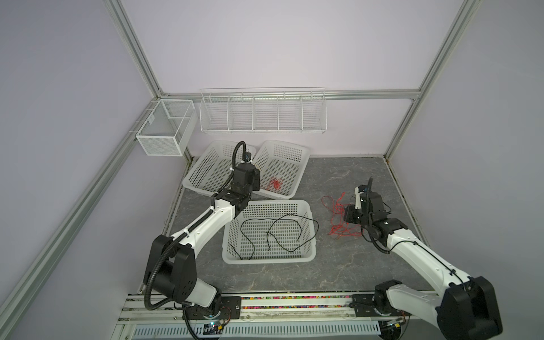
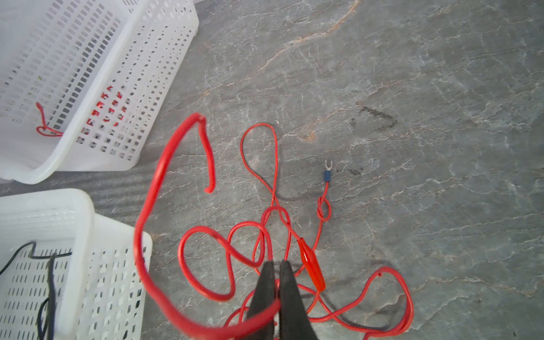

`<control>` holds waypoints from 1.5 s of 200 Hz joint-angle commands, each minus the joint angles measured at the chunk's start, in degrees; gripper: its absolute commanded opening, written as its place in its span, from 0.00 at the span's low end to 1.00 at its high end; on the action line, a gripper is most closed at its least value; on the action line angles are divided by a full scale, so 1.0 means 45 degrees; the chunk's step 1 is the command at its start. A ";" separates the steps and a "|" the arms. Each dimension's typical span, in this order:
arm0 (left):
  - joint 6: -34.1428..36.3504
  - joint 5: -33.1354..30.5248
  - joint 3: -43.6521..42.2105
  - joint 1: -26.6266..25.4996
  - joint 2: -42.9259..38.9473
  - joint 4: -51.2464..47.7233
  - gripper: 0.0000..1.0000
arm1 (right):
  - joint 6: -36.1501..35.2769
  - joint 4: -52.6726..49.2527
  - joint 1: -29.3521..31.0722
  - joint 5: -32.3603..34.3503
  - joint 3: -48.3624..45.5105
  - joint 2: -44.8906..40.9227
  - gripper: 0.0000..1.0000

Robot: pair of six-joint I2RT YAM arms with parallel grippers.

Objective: Untangle the cables
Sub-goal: 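Carry the yellow wire into the farthest basket with the left gripper and release, then bring the left gripper back and grasp the thick red wire in the tangle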

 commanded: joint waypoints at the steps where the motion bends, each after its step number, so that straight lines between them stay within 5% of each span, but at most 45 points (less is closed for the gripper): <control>1: -0.0689 -0.0555 0.0624 0.0786 0.0624 -0.1089 0.00 | -0.0222 0.0334 0.0069 -0.0471 0.0304 0.0094 0.07; 60: -0.1822 -0.0292 0.1503 0.3024 0.2618 -0.2095 0.00 | -0.0116 0.0302 0.0113 -0.0864 0.0396 -0.0071 0.07; 109: -0.2000 0.0098 0.1570 0.3439 0.3666 -0.2053 0.00 | -0.0141 -0.0041 0.0136 -0.0860 0.0360 -0.0442 0.07; 197: -0.1917 0.0983 0.1539 0.3420 0.2952 -0.2455 0.59 | -0.0107 0.0011 0.0159 -0.1045 0.0363 -0.0624 0.06; 300: -0.0885 0.2375 0.0265 0.1978 0.0380 -0.1768 0.67 | -0.0049 0.0287 0.0237 -0.1623 0.0367 -0.0709 0.07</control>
